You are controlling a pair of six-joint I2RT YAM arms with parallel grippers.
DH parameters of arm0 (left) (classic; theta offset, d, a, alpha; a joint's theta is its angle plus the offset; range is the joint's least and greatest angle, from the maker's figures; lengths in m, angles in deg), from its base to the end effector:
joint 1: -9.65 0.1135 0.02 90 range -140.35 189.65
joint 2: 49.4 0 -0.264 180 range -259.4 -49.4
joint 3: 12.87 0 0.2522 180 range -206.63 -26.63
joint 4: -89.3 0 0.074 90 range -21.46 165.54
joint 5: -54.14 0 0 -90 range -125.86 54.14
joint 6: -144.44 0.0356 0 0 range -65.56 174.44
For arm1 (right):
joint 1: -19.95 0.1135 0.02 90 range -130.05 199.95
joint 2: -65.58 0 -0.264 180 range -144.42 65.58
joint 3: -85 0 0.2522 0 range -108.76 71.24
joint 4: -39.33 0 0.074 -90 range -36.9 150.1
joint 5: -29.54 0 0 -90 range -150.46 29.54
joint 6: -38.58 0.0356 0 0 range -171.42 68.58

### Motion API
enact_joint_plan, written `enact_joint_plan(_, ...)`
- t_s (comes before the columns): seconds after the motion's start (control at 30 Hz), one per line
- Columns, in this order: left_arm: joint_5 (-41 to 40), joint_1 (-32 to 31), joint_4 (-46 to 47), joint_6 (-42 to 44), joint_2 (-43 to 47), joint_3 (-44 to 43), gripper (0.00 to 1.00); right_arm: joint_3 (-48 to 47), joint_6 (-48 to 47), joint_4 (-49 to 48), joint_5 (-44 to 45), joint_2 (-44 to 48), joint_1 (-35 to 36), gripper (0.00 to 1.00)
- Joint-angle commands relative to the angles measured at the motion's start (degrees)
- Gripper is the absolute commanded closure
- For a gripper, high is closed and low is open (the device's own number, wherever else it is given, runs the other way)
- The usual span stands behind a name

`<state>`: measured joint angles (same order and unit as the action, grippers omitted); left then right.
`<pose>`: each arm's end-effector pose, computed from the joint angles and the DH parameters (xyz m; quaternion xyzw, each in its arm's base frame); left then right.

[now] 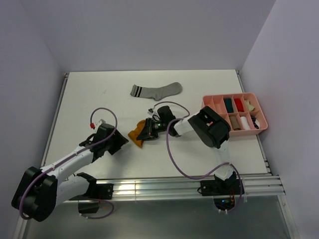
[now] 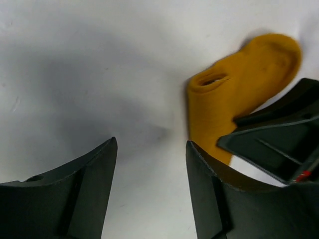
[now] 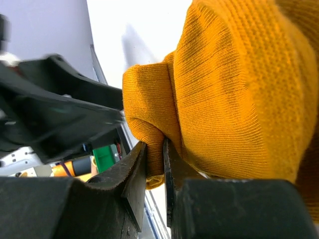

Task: Roll the socks
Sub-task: Roll the sock at the center of the board.

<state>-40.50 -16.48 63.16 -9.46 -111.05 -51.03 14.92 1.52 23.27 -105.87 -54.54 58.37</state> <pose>0.1780 -0.0841 0.1619 -0.3168 0.8828 -0.2170 0.2706 0.2949 0.2663 0.0932 -0.0769 0.8308 0.5480 0.0589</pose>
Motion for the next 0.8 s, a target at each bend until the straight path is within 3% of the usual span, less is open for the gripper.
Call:
enact_joint_plan(0.0, 3.4, -0.1, 10.5, -5.1, 1.1, 2.3, 0.38, 2.2, -0.2, 6.7, 8.7, -2.7, -0.4, 1.0)
enact_joint_plan(0.27, 4.1, -0.1, 21.7, -5.7, -5.8, 4.0, 0.41, 0.4, -3.0, 10.0, 8.8, -3.4, -0.3, 1.0)
enact_joint_plan(0.53, 2.3, -0.1, 22.8, -5.4, -13.3, 3.1, 0.48, -0.6, -4.7, 11.9, 8.1, -4.0, -0.2, 1.0)
enact_joint_plan(0.67, 0.7, 0.0, 22.6, -4.1, -17.7, 2.6, 0.6, -0.8, -6.2, 12.6, 8.2, -3.4, -0.1, 1.0)
enact_joint_plan(0.77, 1.1, -0.1, 23.1, -3.7, -20.8, 2.3, 0.6, -1.5, -7.3, 14.0, 8.6, -3.2, 0.1, 1.0)
